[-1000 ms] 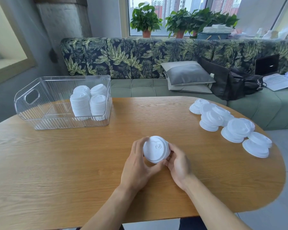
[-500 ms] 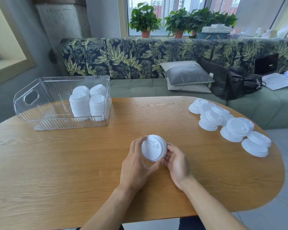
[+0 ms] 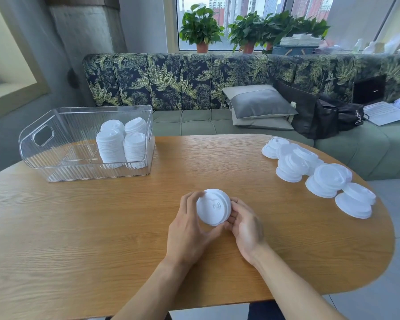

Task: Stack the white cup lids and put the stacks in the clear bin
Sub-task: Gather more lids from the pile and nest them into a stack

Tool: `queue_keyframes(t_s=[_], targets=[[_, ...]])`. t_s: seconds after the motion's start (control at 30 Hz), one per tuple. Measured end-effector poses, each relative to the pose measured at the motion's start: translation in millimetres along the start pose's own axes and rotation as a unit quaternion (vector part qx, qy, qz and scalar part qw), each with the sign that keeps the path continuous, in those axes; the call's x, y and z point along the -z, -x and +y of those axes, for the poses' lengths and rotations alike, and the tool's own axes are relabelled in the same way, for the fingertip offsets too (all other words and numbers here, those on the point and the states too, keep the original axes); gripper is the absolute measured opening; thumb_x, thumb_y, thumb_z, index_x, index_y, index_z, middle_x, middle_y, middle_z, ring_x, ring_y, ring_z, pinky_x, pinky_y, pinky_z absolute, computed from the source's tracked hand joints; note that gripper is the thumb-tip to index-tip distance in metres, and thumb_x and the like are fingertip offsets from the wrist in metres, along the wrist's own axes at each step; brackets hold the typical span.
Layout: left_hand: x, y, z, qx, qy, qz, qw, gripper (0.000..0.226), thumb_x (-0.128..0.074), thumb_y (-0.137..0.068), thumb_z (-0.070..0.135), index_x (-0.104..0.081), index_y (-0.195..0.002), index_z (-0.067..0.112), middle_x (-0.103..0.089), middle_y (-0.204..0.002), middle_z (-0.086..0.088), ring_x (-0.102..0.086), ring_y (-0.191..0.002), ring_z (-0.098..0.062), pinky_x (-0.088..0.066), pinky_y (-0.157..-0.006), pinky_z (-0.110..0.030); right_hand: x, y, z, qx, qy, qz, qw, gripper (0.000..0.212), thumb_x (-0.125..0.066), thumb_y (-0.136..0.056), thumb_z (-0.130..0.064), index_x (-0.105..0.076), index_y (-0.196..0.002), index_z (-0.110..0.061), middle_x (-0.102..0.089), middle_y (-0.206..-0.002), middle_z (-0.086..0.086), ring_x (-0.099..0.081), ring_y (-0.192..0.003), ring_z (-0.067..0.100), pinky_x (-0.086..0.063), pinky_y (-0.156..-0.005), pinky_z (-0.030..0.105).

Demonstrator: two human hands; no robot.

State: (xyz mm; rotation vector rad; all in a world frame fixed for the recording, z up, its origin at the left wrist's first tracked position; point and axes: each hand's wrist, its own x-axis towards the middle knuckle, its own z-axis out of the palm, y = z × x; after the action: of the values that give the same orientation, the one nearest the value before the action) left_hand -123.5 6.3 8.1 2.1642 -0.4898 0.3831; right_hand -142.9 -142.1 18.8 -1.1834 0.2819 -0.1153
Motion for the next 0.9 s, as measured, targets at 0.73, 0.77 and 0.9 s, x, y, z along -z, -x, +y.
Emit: queue_keyframes(t_s=[0.73, 0.77, 0.9], targets=[[7.5, -14.8, -16.1, 0.178, 0.271, -0.029, 0.946, 0.038, -0.057, -0.099, 0.060, -0.080, -0.096, 0.029, -0.078, -0.087, 0.002, -0.073, -0.082, -0.014, -0.060, -0.075, -0.039, 0.6, 0.9, -1.2, 0.024, 0.072, -0.058, 0.995, 0.063, -0.090, -0.068, -0.060, -0.077, -0.118, -0.025, -0.078, -0.114, 0.005, -0.073, -0.110, 0.022, -0.054, -0.104, 0.047], [8.8, -16.6, -17.3, 0.188, 0.282, -0.035, 0.940, 0.038, -0.059, -0.101, 0.056, -0.080, -0.093, 0.025, -0.078, -0.083, -0.001, -0.072, -0.077, -0.019, -0.060, -0.074, -0.046, -0.7, 1.7, -1.8, 0.024, 0.077, -0.060, 0.995, 0.063, -0.088, -0.069, -0.063, -0.077, -0.118, -0.026, -0.078, -0.115, 0.004, -0.073, -0.111, 0.021, -0.054, -0.104, 0.046], [8.5, -18.2, -18.9, 0.201, 0.298, -0.024, 0.933, 0.037, -0.061, -0.100, 0.050, -0.079, -0.094, 0.018, -0.078, -0.083, -0.001, -0.070, -0.072, -0.013, -0.060, -0.065, -0.039, -4.0, 1.8, -1.1, 0.027, 0.082, -0.047, 0.995, 0.048, -0.072, -0.084, -0.060, -0.080, -0.114, -0.024, -0.079, -0.113, 0.005, -0.072, -0.113, 0.025, -0.053, -0.103, 0.045]])
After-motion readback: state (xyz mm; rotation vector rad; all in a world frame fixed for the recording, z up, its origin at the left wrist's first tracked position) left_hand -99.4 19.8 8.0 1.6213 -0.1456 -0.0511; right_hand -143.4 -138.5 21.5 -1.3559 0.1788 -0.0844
